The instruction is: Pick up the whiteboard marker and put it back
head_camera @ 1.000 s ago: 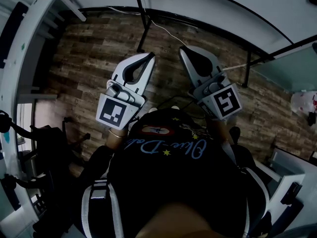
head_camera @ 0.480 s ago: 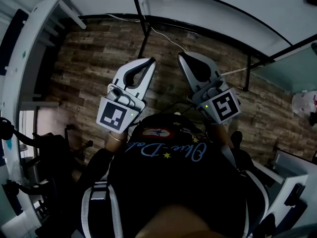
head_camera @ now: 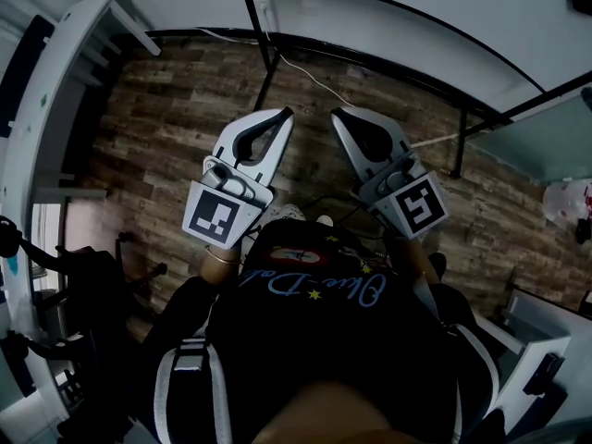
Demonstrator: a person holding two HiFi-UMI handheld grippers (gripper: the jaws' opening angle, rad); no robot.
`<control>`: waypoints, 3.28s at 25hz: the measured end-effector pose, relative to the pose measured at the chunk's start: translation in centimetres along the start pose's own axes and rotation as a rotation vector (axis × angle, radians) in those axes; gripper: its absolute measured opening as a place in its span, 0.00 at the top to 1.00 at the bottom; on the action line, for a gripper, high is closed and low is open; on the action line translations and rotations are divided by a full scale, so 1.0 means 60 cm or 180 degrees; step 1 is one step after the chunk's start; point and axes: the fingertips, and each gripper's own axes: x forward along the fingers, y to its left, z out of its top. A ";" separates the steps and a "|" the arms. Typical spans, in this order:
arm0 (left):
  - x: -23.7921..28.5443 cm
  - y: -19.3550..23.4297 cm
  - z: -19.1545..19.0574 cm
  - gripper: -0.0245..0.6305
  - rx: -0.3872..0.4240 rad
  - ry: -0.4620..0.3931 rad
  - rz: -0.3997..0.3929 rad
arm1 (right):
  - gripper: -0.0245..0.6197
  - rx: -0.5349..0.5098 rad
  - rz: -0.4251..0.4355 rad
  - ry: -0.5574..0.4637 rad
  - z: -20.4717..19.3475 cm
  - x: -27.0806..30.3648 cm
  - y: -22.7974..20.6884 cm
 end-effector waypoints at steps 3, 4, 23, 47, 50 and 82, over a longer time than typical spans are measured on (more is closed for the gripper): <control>-0.002 -0.002 -0.010 0.94 -0.0037 0.0052 0.0020 | 0.91 -0.0006 -0.0022 0.0015 -0.003 -0.003 -0.009; -0.002 -0.001 -0.014 0.94 -0.0053 0.0079 0.0032 | 0.91 0.0002 -0.0015 0.0024 -0.004 -0.002 -0.010; 0.032 0.147 -0.046 0.94 -0.0116 0.0079 -0.0050 | 0.91 0.0033 -0.0054 0.0041 -0.038 0.153 -0.052; 0.055 0.314 -0.064 0.94 -0.0007 0.0048 -0.0052 | 0.91 -0.0061 0.0033 0.0057 -0.063 0.336 -0.081; 0.050 0.333 -0.067 0.94 -0.0014 0.0052 -0.0040 | 0.91 -0.0073 0.0051 0.0052 -0.065 0.356 -0.078; 0.044 0.475 -0.105 0.94 -0.0117 -0.0005 -0.0160 | 0.91 -0.0194 -0.0183 0.0136 -0.103 0.489 -0.113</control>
